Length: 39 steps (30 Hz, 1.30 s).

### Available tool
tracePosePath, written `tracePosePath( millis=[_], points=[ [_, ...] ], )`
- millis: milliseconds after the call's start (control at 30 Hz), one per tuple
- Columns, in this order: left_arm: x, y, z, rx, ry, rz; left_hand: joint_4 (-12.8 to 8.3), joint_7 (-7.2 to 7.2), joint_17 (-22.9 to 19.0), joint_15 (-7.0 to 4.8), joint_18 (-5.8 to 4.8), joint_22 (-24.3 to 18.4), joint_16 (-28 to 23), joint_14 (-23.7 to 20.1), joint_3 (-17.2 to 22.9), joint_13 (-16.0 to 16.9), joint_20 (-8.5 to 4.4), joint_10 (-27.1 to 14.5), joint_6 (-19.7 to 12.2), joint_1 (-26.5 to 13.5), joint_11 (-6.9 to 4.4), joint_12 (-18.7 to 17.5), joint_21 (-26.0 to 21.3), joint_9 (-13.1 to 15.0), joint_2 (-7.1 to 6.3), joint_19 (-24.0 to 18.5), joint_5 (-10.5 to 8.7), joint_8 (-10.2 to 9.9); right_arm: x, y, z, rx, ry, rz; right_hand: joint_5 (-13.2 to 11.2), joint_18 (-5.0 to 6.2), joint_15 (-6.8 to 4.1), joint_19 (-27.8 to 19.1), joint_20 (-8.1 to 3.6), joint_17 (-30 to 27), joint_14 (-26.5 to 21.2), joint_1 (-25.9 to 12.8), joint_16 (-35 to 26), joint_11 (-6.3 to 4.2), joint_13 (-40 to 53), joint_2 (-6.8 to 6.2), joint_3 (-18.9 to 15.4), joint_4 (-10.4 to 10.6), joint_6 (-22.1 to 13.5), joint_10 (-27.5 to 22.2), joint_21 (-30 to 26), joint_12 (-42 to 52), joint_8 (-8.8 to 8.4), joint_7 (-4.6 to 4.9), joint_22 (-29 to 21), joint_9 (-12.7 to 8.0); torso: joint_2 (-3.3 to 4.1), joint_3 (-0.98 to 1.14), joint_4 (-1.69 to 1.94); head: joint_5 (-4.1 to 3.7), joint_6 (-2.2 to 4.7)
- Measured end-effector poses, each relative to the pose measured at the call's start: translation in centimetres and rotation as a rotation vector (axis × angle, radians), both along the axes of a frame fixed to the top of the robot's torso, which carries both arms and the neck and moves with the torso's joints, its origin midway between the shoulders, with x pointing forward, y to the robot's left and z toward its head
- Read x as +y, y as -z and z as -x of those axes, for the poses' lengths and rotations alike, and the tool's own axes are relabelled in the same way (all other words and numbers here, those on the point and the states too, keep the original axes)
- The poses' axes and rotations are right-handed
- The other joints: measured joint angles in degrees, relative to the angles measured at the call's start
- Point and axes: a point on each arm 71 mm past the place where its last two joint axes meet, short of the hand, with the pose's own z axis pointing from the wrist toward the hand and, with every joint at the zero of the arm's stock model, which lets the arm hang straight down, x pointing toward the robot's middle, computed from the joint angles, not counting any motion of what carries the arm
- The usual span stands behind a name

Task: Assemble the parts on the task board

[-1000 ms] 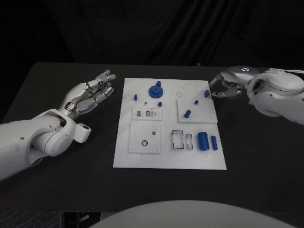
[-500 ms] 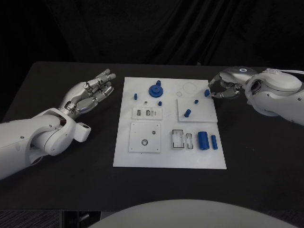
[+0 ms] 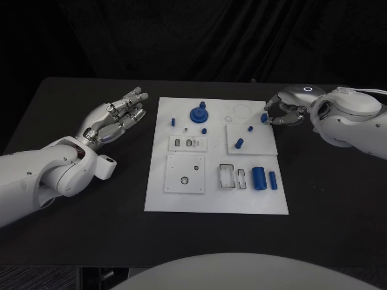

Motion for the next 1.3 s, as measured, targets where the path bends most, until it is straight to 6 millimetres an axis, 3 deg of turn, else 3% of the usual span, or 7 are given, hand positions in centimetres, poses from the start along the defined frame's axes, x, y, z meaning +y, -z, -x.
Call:
tracePosePath(
  millis=[1300],
  points=[
    [-0.01, 0.04, -0.05, 0.003, 0.005, 0.001, 0.16, 0.00, -0.02, 0.21, 0.00, 0.00, 0.00, 0.22, 0.16, 0.04, 0.00, 0.00, 0.00, 0.00, 0.00, 0.00, 0.00, 0.00, 0.00, 0.00, 0.00, 0.00, 0.69, 0.56, -0.36, 0.015, -0.014, 0.006, 0.00, 0.00, -0.17, 0.00, 0.00, 0.00, -0.15, 2.13, 0.00, 0.00, -0.01, -0.44, -0.29, 1.09, 4.18, 0.00, -0.27, 0.00, 1.88, -0.17, 0.04, 1.25, -0.02, -0.02, 0.01, -0.02, -0.44]
  ],
)
